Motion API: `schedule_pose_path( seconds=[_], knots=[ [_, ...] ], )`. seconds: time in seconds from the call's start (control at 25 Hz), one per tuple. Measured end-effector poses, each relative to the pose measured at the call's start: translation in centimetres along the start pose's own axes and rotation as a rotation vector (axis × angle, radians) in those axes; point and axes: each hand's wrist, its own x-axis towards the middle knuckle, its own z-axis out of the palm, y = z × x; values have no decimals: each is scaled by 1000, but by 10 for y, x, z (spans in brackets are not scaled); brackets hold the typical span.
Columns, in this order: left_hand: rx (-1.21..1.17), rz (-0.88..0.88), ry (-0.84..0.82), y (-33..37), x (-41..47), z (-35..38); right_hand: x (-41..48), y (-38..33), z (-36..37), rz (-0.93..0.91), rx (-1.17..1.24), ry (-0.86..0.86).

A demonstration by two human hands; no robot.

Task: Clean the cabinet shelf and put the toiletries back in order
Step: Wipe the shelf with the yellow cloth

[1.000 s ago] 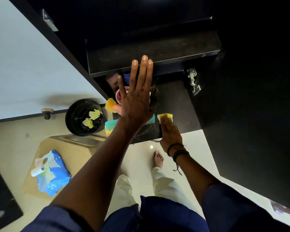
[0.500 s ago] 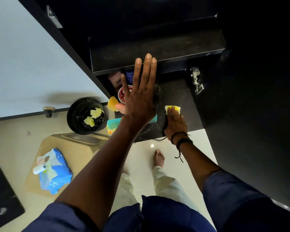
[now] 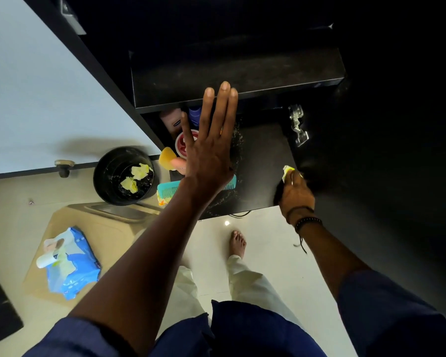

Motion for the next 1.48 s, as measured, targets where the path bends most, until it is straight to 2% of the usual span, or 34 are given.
schedule_pose_path(
  seconds=[0.12, 0.24, 0.36, 0.52, 0.68, 0.76, 0.88, 1.08, 1.16, 1.32, 1.4, 1.48],
  knots=[
    [28, -2, 16, -1, 0, 3, 59, -31, -18, -52, -48, -69],
    [38, 1, 13, -2, 0, 3, 108, -67, -32, -70, 77, -139],
    [50, -13, -8, 0, 0, 4, 133, -98, -42, -180, 162, -161],
    [33, -38, -28, 1, 0, 4, 128, -102, -34, -314, 142, -152],
    [13, -47, -24, 3, -1, 3, 83, -76, -21, -386, 80, -144],
    [2, -40, -25, 2, -1, 2, 55, -57, -17, -346, 86, -100],
    [9, -25, -46, 2, -1, 0, 76, -37, -24, -205, 24, -11],
    [-13, -36, -17, 2, -1, 4, 158, -57, -46, -28, 4, -104],
    [-11, -33, -10, 2, 0, 5, 172, -70, -46, -59, 48, -100],
    [-30, -44, -8, 3, 0, 6, 128, -87, -17, -326, 102, -145],
    [-34, -43, -7, 2, 1, 6, 100, -75, -15, -337, 44, -100],
    [-40, -25, -21, 1, 2, 5, 99, -55, -21, -269, -44, -64]
  ],
)
